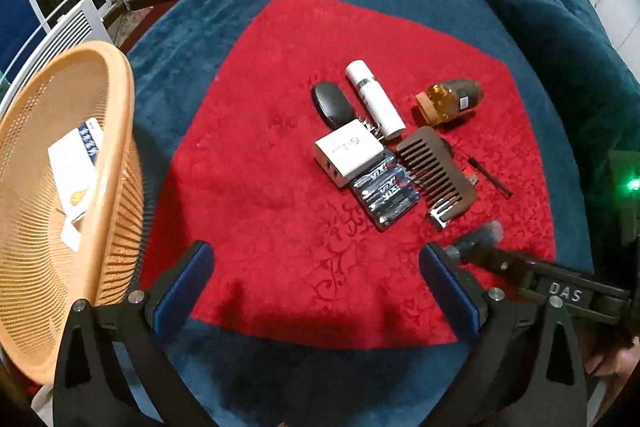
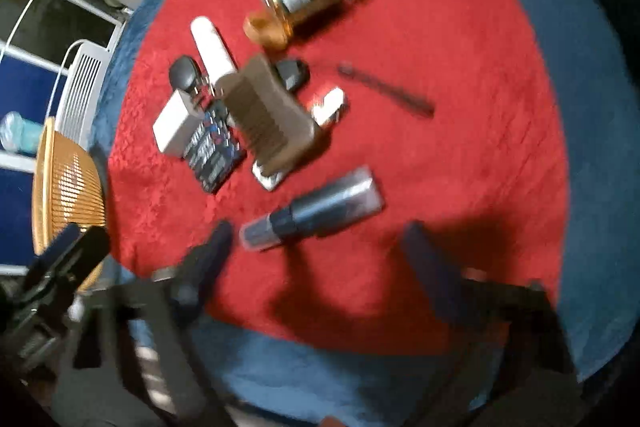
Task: Organize rigid objects
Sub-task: 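Grasp the dark blue spray bottle with the right gripper while the left gripper grasps the white dual-port charger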
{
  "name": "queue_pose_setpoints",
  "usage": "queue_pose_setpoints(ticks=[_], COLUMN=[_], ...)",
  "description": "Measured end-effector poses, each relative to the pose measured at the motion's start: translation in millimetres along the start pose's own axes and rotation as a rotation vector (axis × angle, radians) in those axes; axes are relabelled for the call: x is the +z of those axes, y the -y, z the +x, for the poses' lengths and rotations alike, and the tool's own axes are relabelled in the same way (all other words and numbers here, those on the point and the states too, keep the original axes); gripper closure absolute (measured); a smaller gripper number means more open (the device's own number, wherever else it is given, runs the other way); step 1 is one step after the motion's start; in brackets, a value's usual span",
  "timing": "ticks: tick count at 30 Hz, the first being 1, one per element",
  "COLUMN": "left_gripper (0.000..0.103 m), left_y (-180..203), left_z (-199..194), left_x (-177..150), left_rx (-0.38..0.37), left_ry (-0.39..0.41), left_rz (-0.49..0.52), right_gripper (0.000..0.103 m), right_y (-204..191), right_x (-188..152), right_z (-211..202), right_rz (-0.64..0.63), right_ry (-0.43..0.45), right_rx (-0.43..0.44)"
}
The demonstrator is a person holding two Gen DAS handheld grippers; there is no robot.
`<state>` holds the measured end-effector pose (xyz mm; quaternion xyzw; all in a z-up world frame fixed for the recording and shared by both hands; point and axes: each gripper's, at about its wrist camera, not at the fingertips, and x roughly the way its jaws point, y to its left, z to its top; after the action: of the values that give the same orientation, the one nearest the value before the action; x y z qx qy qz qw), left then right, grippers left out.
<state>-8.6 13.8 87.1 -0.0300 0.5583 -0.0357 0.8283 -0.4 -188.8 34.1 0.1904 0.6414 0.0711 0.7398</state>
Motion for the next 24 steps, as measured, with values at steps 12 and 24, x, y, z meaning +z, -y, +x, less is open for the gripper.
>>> queue_pose_setpoints(ticks=[12,24], left_gripper=[0.001,0.005], left_y=[6.2,13.0], left_z=[24.4,81.6], left_x=[20.3,60.0], left_rx=[-0.015,0.024], left_ry=[-0.006,-0.081], left_rz=[0.070,0.137], right_gripper=[0.068,0.073], right_y=[-4.6,24.7], right_x=[10.2,14.9], right_z=[22.0,2.8], right_rz=[0.141,-0.016], right_ry=[0.043,0.110], right_rx=[-0.025,-0.169])
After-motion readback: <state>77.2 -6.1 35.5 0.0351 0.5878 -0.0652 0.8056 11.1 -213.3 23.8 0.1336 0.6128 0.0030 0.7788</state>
